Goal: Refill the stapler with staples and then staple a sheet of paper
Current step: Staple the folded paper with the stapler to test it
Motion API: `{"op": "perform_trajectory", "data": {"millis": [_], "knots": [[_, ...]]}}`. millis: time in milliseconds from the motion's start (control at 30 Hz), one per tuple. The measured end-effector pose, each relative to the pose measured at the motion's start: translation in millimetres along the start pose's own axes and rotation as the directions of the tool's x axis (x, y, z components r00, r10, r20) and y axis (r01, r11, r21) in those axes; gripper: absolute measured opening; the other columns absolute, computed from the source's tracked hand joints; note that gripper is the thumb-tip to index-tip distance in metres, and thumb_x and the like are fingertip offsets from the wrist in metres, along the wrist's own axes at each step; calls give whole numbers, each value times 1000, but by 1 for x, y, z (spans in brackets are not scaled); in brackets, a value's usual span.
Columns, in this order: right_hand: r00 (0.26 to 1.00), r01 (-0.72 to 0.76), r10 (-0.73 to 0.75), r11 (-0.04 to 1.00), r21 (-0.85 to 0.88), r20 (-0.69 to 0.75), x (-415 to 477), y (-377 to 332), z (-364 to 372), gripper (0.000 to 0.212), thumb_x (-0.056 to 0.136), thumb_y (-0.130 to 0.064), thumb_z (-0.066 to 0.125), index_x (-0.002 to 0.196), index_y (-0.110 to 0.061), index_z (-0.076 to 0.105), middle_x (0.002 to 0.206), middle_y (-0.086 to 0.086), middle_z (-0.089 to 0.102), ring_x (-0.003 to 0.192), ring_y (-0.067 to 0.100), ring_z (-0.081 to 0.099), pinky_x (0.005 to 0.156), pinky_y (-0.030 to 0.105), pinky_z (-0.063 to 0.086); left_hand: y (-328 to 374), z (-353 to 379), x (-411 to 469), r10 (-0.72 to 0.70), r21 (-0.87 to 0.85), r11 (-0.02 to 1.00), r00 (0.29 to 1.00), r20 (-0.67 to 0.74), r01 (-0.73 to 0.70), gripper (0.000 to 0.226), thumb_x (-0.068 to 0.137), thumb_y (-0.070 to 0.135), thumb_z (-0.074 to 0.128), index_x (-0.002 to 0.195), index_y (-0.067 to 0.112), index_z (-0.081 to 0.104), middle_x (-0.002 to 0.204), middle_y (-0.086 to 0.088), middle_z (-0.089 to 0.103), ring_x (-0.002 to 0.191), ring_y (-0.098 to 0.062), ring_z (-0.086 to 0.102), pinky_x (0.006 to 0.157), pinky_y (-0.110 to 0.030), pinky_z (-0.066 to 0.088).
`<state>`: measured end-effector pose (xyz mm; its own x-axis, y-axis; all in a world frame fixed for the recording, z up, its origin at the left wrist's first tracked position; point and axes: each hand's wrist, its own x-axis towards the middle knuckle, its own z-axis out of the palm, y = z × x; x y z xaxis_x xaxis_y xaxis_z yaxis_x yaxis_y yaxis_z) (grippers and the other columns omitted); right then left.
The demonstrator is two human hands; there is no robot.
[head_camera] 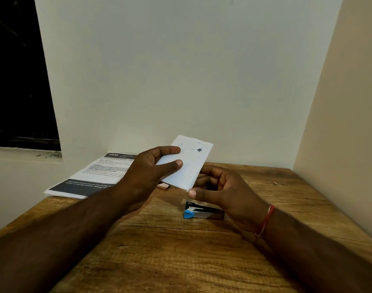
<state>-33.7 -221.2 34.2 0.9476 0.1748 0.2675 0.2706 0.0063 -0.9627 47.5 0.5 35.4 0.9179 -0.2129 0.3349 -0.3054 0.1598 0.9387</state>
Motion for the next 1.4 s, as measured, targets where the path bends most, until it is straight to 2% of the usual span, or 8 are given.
{"op": "perform_trajectory", "data": {"millis": [200,367,600,700,800,933,1133,1400], "knots": [[1000,-10,9,998,-58,-10,2,3,-2,51,87,3,85,129,-23,74,109,12,85,105,31,82,95,43,67,2,3,-2,-26,-24,999,999,26,27,37,98,10,85,132,23,82,135,-2,80,104,-19,86,80,-33,70],[998,8,-6,1000,29,-67,5,3,-1,41,94,6,76,123,-22,76,112,6,86,91,17,82,73,26,61,1,1,-7,29,103,994,996,85,-37,38,97,15,87,132,31,81,138,5,80,116,-22,83,93,-36,71],[971,11,-5,1000,26,-237,12,6,-7,18,103,-6,69,118,-9,78,112,11,85,101,34,78,90,48,61,-2,-2,-8,106,289,944,976,189,-158,32,104,19,82,124,43,79,141,10,77,126,-19,77,98,-42,69],[971,13,-6,1000,26,-239,12,5,-8,18,105,-15,69,112,-5,81,108,20,83,91,40,76,86,47,63,-3,-4,-8,171,408,876,957,233,-256,28,107,17,77,125,38,76,137,14,76,121,-8,76,90,-31,67],[971,83,-110,988,-129,-213,10,6,-7,21,106,-16,66,109,-4,83,99,23,81,77,22,72,72,30,64,-4,-6,-4,293,553,747,930,224,-369,27,101,19,84,119,37,77,140,15,66,124,-5,70,97,-22,59],[960,143,-222,913,-383,-171,7,6,-6,14,103,-19,74,106,-20,88,94,-4,86,83,8,78,72,23,63,-1,1,-3,429,699,610,897,105,-373,29,89,44,92,116,42,82,155,11,53,142,-9,54,106,-22,48],[935,205,-302,889,-410,-186,8,7,-6,12,95,-10,81,102,-17,88,97,-5,86,92,12,83,79,28,68,8,20,-20,424,567,705,894,145,-426,47,79,63,90,109,28,83,100,16,82,98,-7,79,84,-22,64],[950,178,-227,958,-225,-215,11,11,-2,10,96,-13,81,101,-4,81,99,9,85,94,23,83,83,37,69,3,19,-18,344,511,784,932,114,-352,3,98,28,87,98,27,90,92,15,87,88,-3,82,74,-17,62]]}}
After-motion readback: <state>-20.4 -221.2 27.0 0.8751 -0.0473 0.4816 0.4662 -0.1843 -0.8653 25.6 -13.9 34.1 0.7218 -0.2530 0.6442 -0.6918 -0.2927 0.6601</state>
